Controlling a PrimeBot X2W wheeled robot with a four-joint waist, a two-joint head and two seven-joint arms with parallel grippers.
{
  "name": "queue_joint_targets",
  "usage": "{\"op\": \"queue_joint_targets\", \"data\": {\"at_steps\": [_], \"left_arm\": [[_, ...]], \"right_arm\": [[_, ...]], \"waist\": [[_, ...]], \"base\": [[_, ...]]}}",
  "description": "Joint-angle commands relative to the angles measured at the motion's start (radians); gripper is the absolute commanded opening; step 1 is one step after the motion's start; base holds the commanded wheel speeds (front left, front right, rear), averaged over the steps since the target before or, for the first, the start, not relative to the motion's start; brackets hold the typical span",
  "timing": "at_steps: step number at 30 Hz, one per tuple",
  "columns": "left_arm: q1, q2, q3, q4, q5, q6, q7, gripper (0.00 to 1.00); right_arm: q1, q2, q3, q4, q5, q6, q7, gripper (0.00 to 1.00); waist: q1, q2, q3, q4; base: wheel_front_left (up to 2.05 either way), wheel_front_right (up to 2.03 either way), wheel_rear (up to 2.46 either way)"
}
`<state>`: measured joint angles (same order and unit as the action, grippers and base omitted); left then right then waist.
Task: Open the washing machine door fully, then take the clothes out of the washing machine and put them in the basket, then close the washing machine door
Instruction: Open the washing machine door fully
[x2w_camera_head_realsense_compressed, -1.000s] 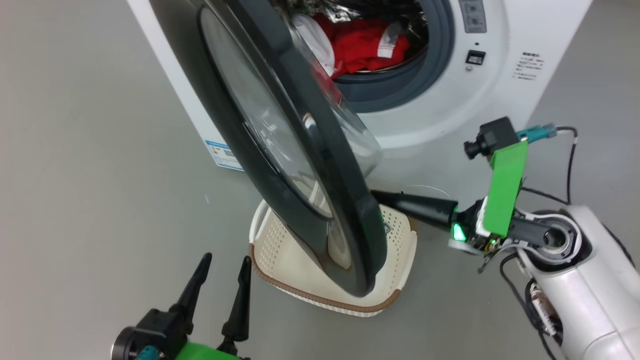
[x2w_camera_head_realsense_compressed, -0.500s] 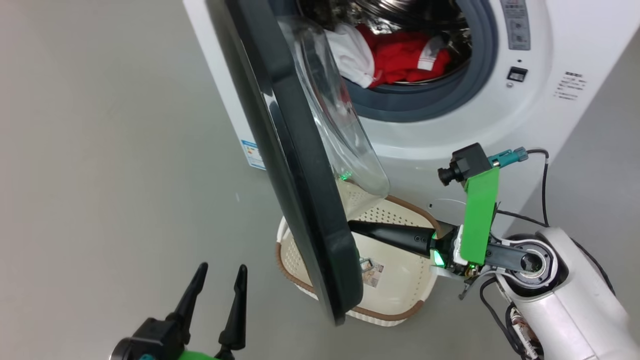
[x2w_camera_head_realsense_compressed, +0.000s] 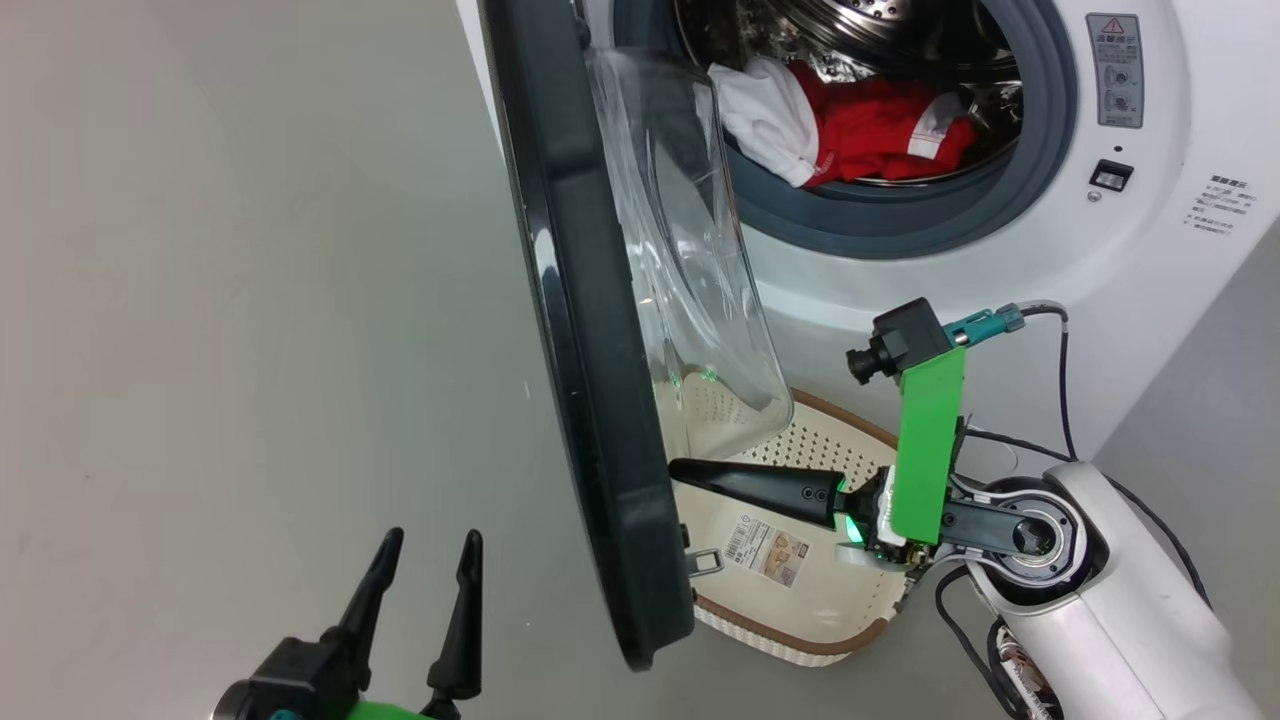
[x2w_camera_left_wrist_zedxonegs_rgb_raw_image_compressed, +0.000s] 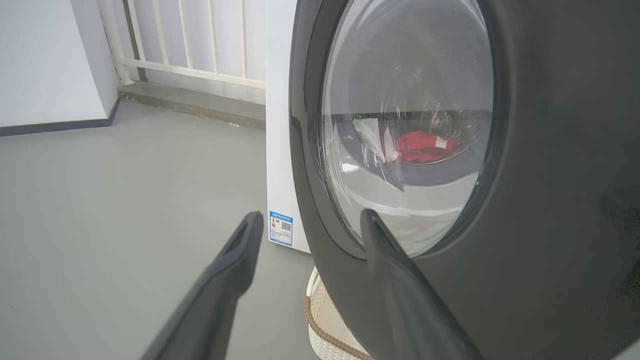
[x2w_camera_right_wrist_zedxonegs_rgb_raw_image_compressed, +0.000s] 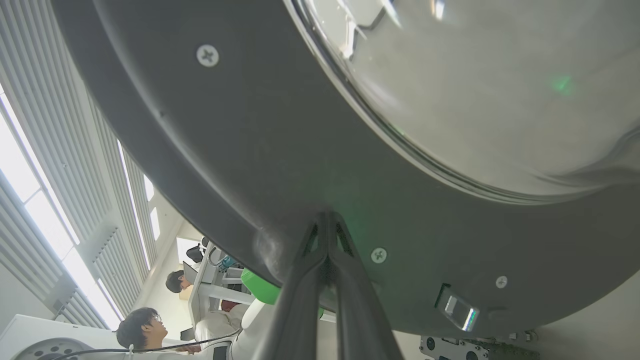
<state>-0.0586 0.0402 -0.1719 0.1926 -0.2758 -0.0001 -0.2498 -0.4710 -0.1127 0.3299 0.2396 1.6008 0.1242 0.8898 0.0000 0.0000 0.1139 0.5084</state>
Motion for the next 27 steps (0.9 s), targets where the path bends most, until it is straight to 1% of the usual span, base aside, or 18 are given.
{"op": "queue_joint_targets", "data": {"at_steps": [1, 12, 22, 24, 25, 26, 27], "left_arm": [[-0.009, 0.010, 0.036, -0.024, -0.005, 0.007, -0.012, 1.00], [-0.008, 0.010, 0.042, -0.027, -0.003, 0.007, -0.012, 1.00], [-0.007, 0.010, 0.046, -0.028, -0.003, 0.010, -0.012, 1.00], [-0.008, 0.010, 0.047, -0.027, -0.003, 0.010, -0.012, 1.00], [-0.009, 0.010, 0.047, -0.026, -0.003, 0.010, -0.012, 1.00], [-0.009, 0.010, 0.048, -0.025, -0.003, 0.009, -0.012, 1.00], [-0.009, 0.010, 0.048, -0.024, -0.003, 0.009, -0.012, 1.00]], "right_arm": [[0.009, 0.030, 0.017, -0.037, -0.007, 0.007, -0.003, 0.00], [0.004, 0.049, 0.047, -0.037, -0.014, 0.007, -0.023, 0.00], [0.007, 0.053, 0.049, -0.036, -0.024, 0.007, -0.042, 0.00], [0.009, 0.051, 0.047, -0.034, -0.034, 0.007, -0.052, 0.31], [0.011, 0.049, 0.046, -0.034, -0.040, 0.007, -0.059, 0.44], [0.013, 0.047, 0.045, -0.033, -0.045, 0.007, -0.066, 0.61], [0.015, 0.044, 0.044, -0.033, -0.052, 0.007, -0.074, 0.96]], "waist": [[0.0000, 0.0000, -0.002, 0.007], [0.0000, 0.0000, 0.000, 0.022], [0.0000, 0.0000, -0.003, 0.014], [0.0000, 0.0000, -0.004, 0.010], [0.0000, 0.0000, -0.004, 0.008], [0.0000, 0.0000, -0.005, 0.005], [0.0000, 0.0000, -0.006, 0.003]], "base": [[0.00, 0.00, 0.00], [0.00, 0.00, 0.00], [0.00, 0.00, 0.00], [0.00, 0.00, 0.00], [0.00, 0.00, 0.00], [0.00, 0.00, 0.00], [0.00, 0.00, 0.00]]}}
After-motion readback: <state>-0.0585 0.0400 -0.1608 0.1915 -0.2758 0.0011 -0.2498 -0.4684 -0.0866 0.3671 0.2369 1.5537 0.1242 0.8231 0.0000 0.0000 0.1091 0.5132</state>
